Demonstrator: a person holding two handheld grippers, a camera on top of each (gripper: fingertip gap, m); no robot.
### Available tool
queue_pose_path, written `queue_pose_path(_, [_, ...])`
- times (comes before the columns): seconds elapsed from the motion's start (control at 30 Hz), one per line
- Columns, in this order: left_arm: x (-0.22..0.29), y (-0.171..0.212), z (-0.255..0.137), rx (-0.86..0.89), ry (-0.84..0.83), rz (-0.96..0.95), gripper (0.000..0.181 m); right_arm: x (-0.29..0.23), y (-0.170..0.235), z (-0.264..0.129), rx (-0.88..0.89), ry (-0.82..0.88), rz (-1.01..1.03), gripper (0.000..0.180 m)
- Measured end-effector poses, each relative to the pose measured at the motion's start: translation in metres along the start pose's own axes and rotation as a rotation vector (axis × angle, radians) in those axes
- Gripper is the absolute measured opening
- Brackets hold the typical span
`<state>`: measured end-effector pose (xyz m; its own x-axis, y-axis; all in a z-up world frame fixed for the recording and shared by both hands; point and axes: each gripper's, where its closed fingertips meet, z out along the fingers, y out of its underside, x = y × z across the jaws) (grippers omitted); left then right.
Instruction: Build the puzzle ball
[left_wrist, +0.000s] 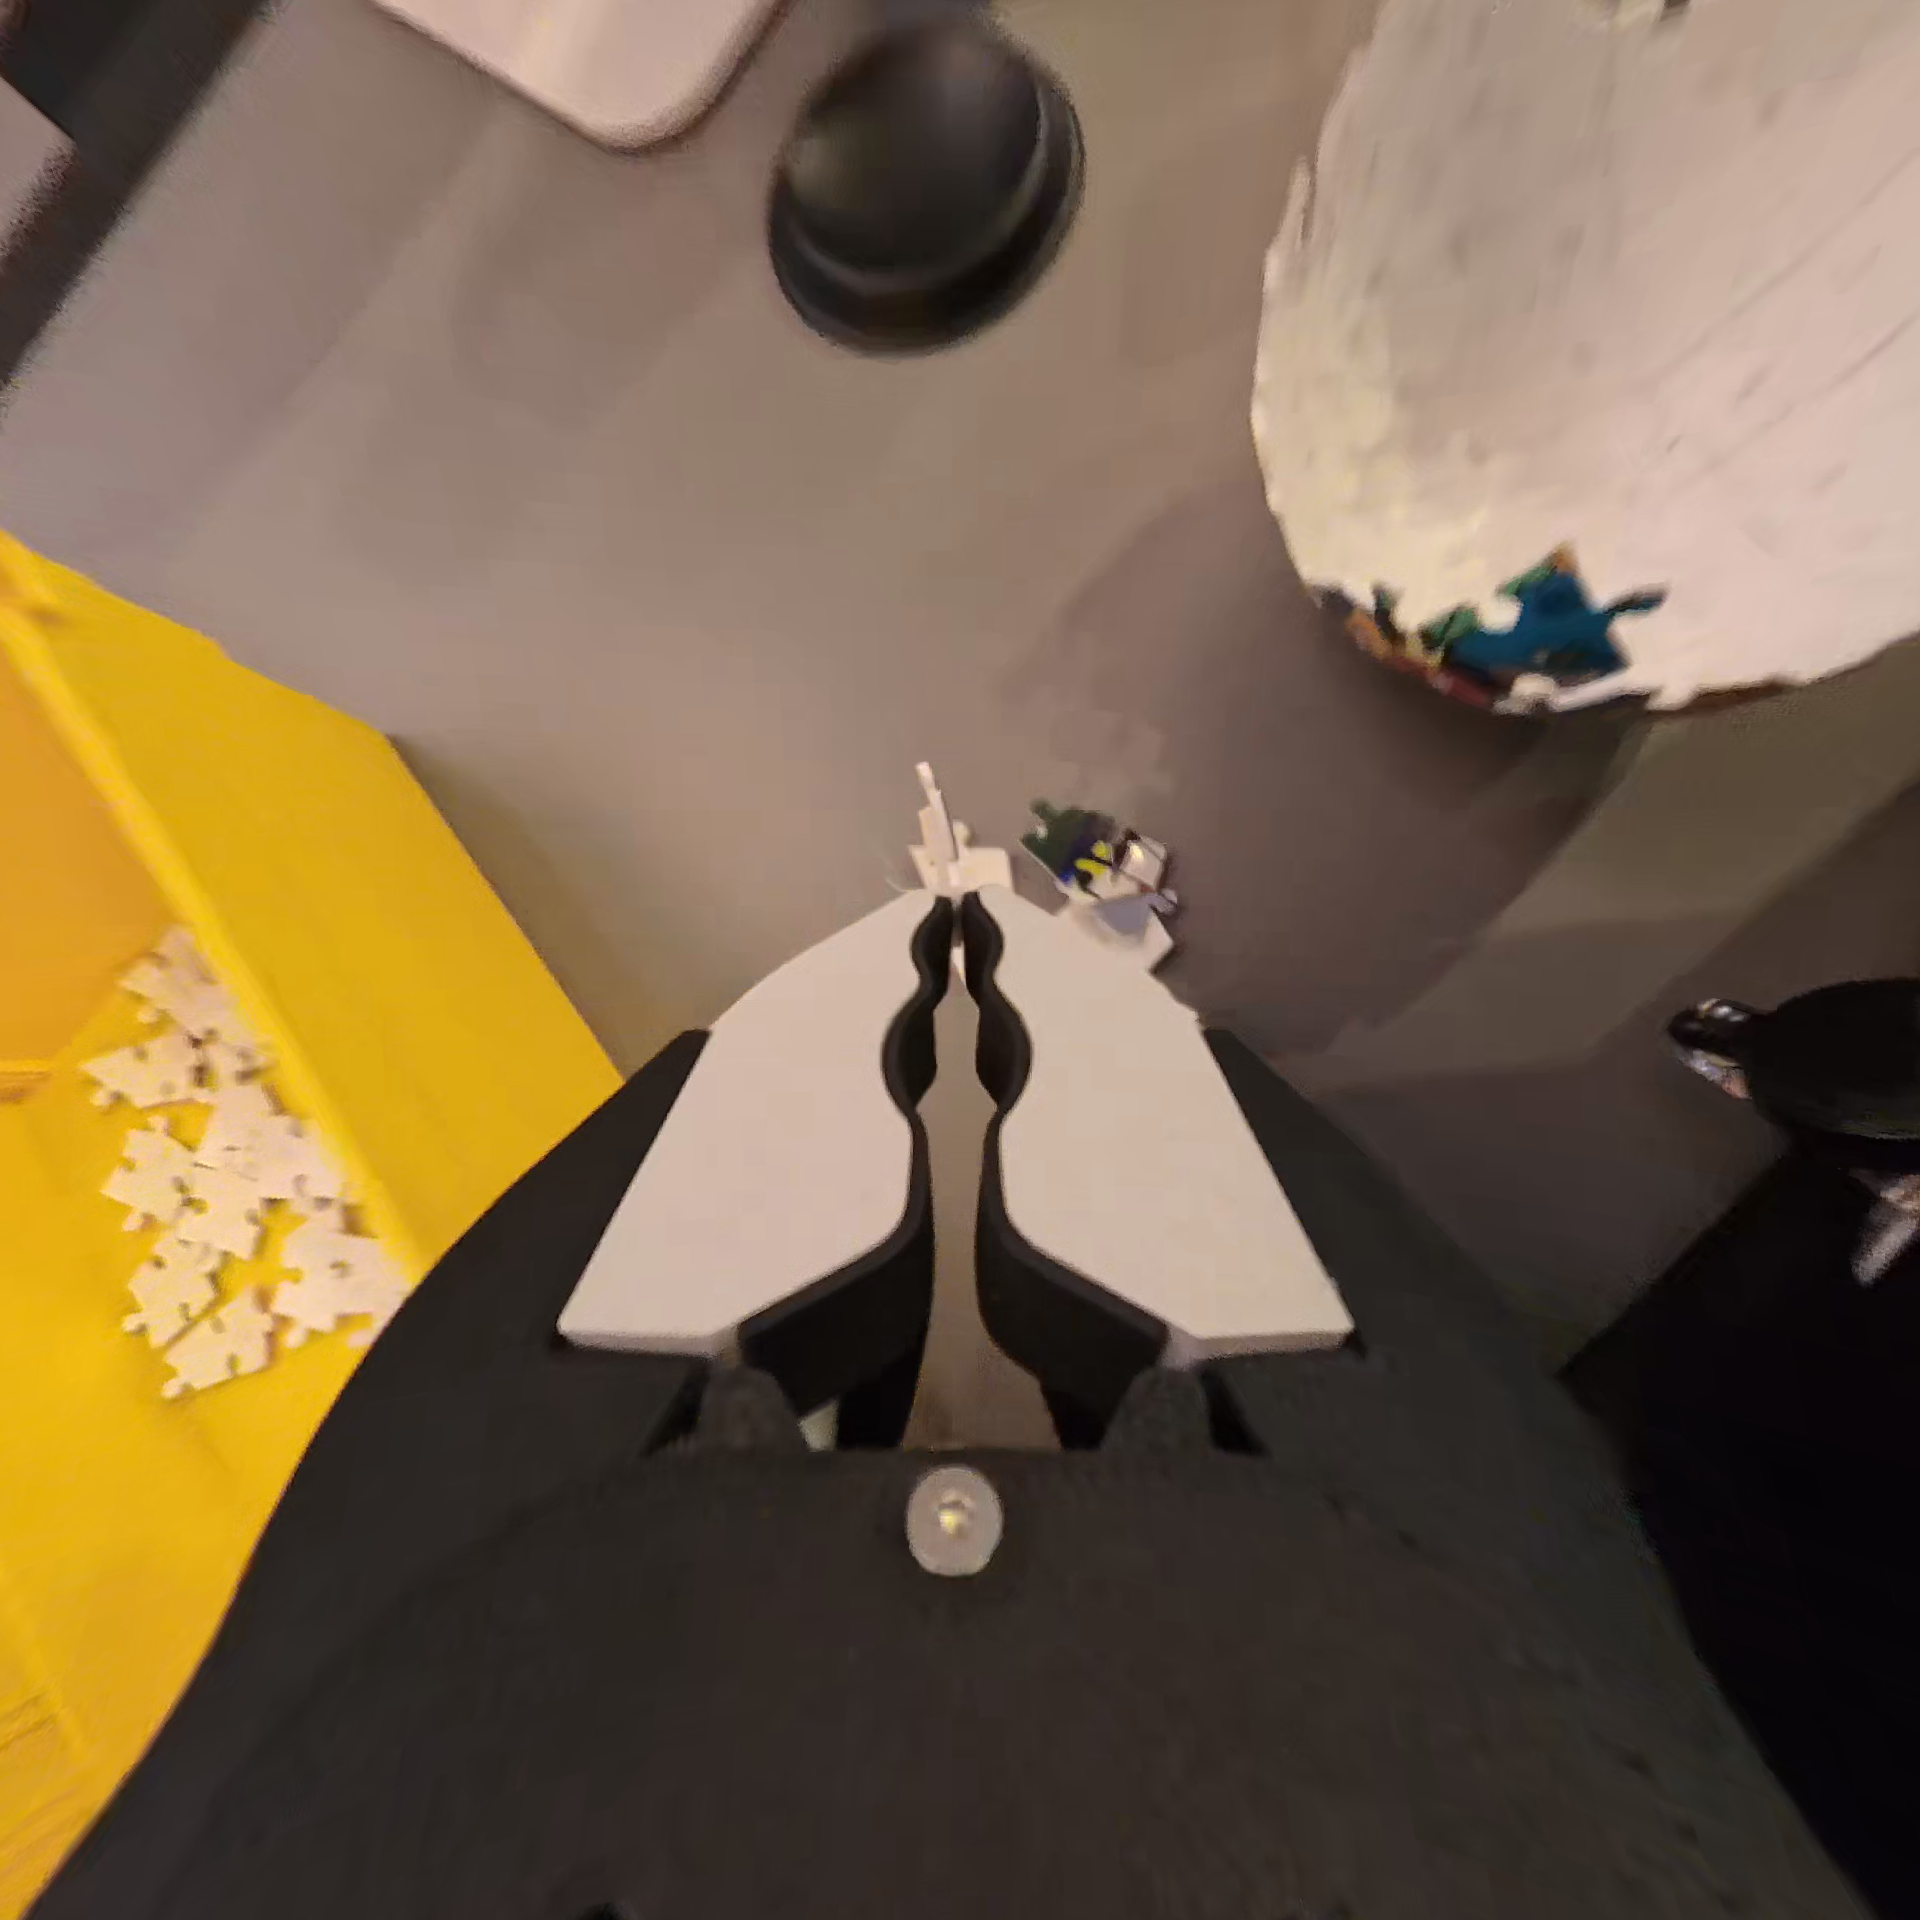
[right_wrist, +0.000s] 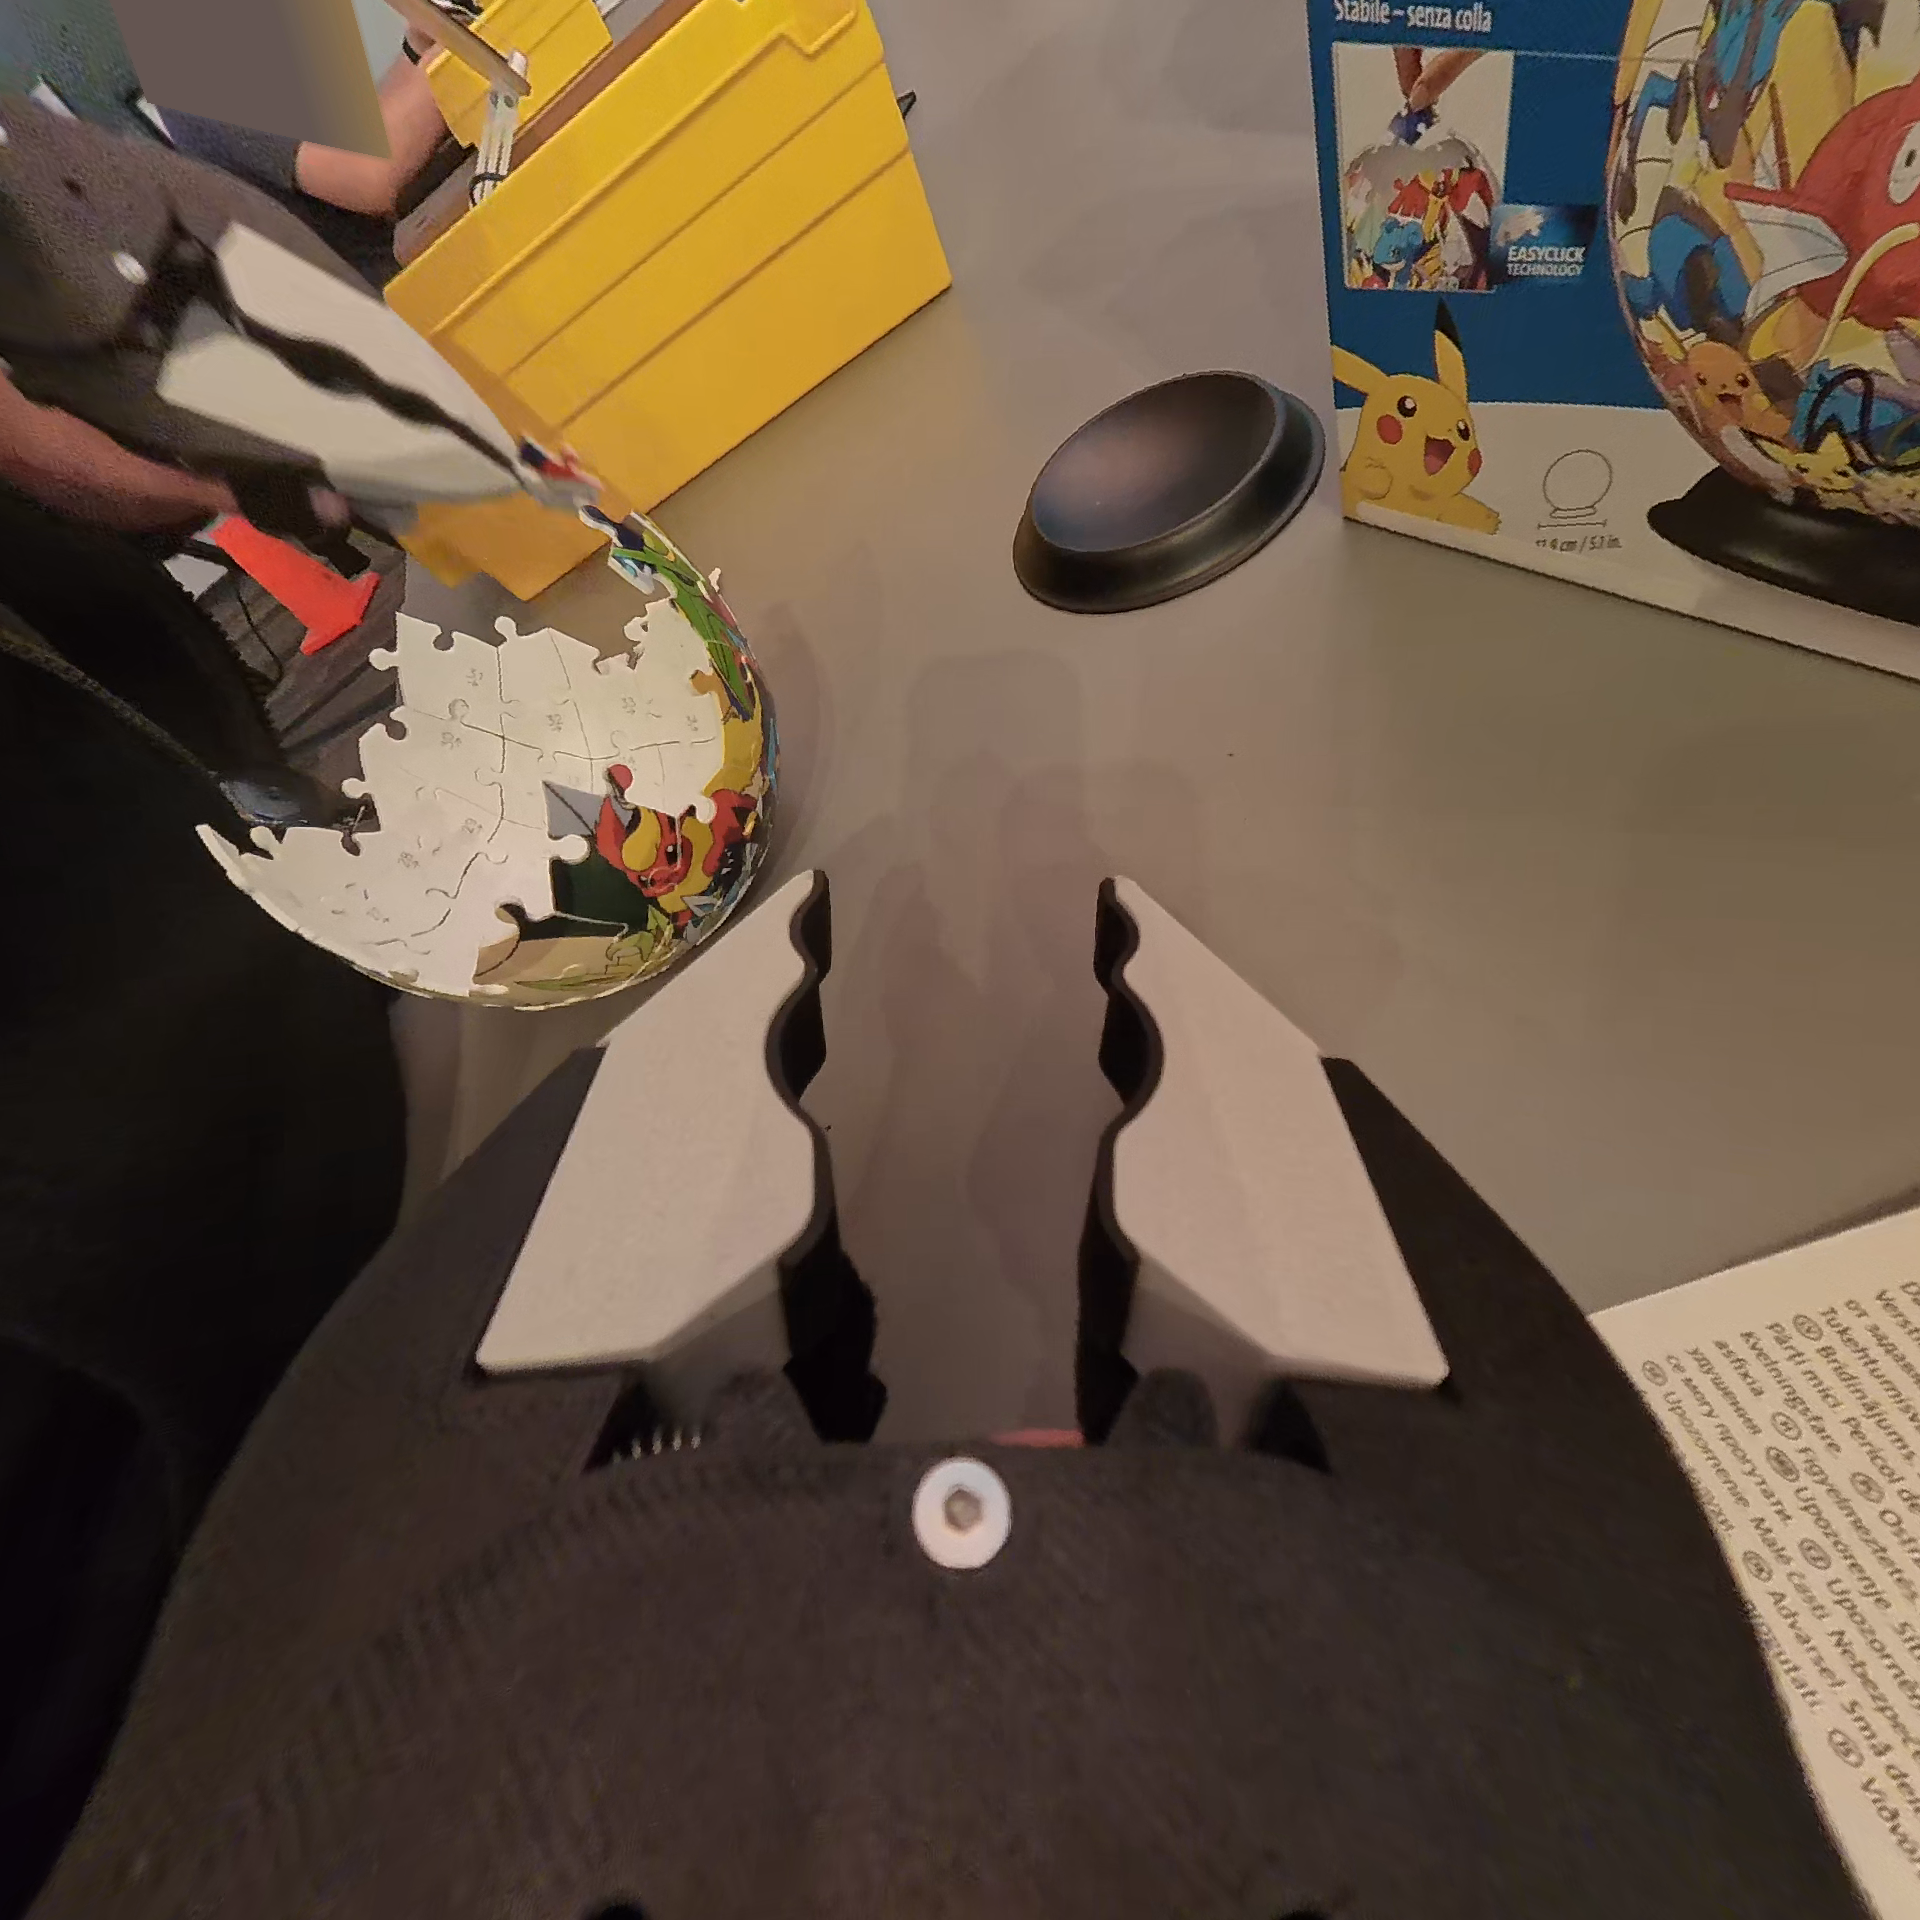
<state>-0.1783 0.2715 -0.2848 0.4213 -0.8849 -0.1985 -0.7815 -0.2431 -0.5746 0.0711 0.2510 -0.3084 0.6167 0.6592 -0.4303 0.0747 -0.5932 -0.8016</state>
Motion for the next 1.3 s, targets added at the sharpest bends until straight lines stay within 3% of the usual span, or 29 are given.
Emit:
queue_pose_path(0.13, [0.012,0.026,0.028,-0.138,-0.038,0.042,0.008,-0.001,0.001,0.000,-0.003,0.000,-0.005,0.050])
queue_pose_path(0.27, [0.018,0.023,0.032,-0.109,-0.020,0.009,0.026,-0.001,0.001,0.000,-0.003,-0.001,-0.005,0.050])
queue_pose_path(0.43, [0.013,-0.021,-0.015,0.135,0.016,-0.072,0.016,0.000,0.001,0.000,-0.003,0.000,-0.001,0.050])
queue_pose_path(0.53, [-0.026,-0.032,-0.059,0.260,-0.055,-0.108,0.008,0.000,0.000,0.000,-0.002,0.002,0.002,0.050])
queue_pose_path(0.7, [-0.124,0.043,-0.086,0.115,-0.247,-0.230,0.034,0.001,0.001,0.000,-0.005,0.005,0.004,0.050])
queue_pose_path(0.87, [-0.170,0.110,-0.049,-0.012,-0.185,-0.381,0.037,0.002,0.001,0.001,-0.009,0.012,0.005,0.050])
queue_pose_path(1.0, [-0.175,0.126,-0.011,-0.061,-0.109,-0.405,0.035,0.003,0.001,0.001,-0.008,0.019,0.010,0.050])
queue_pose_path(1.07, [-0.178,0.141,0.001,-0.157,-0.133,-0.380,0.026,0.004,0.001,0.001,-0.008,0.020,0.012,0.050])
queue_pose_path(1.13, [-0.181,0.154,0.004,-0.236,-0.168,-0.386,0.021,0.004,0.001,0.001,-0.006,0.020,0.015,0.049])
queue_pose_path(1.3, [-0.181,0.154,-0.009,-0.230,-0.172,-0.386,0.014,0.005,0.000,0.000,-0.001,0.016,0.025,0.049])
